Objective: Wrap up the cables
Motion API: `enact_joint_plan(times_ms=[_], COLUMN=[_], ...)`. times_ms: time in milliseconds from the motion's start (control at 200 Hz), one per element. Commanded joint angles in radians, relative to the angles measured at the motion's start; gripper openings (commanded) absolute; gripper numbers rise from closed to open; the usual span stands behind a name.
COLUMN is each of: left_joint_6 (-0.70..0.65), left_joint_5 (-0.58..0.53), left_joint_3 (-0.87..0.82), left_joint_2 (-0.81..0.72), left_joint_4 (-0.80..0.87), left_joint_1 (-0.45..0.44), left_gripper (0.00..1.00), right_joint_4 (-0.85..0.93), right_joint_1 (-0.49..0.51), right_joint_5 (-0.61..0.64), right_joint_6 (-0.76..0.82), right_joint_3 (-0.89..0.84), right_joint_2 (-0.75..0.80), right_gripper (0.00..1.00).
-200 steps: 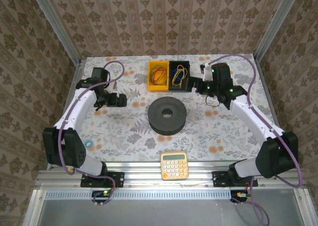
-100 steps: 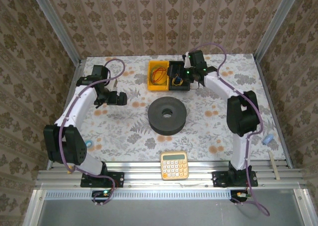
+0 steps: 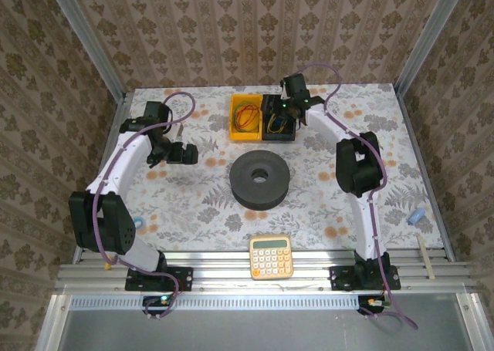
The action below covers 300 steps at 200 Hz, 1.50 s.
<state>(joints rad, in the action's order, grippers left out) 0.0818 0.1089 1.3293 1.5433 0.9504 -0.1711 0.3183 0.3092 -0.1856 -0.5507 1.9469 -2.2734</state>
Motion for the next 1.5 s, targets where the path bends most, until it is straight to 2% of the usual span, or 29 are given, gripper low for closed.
enact_joint_plan(times_ms=[0, 585, 885, 1185, 1495], left_joint_6=[-0.015, -0.025, -0.033, -0.033, -0.029], left_joint_5=[0.013, 0.008, 0.006, 0.003, 0.003], left_joint_3=[0.024, 0.024, 0.028, 0.021, 0.019], left_joint_2=[0.013, 0.022, 0.028, 0.025, 0.025], left_joint_4=[0.025, 0.029, 0.031, 0.031, 0.032], left_joint_1=[-0.011, -0.015, -0.013, -0.014, -0.015], left_gripper=[1.00, 1.00, 1.00, 1.00, 1.00], right_joint_4=[0.081, 0.186, 0.169, 0.144, 0.136], right_joint_1=[0.014, 0.023, 0.025, 0.023, 0.021], right_joint_5=[0.111, 0.217, 0.194, 0.172, 0.165], right_joint_6=[0.000, 0.013, 0.002, -0.014, -0.011], right_joint_3=[0.085, 0.264, 0.295, 0.311, 0.307], right_joint_2=[-0.041, -0.169, -0.207, -0.229, -0.212], right_gripper=[0.63, 0.52, 0.48, 0.30, 0.17])
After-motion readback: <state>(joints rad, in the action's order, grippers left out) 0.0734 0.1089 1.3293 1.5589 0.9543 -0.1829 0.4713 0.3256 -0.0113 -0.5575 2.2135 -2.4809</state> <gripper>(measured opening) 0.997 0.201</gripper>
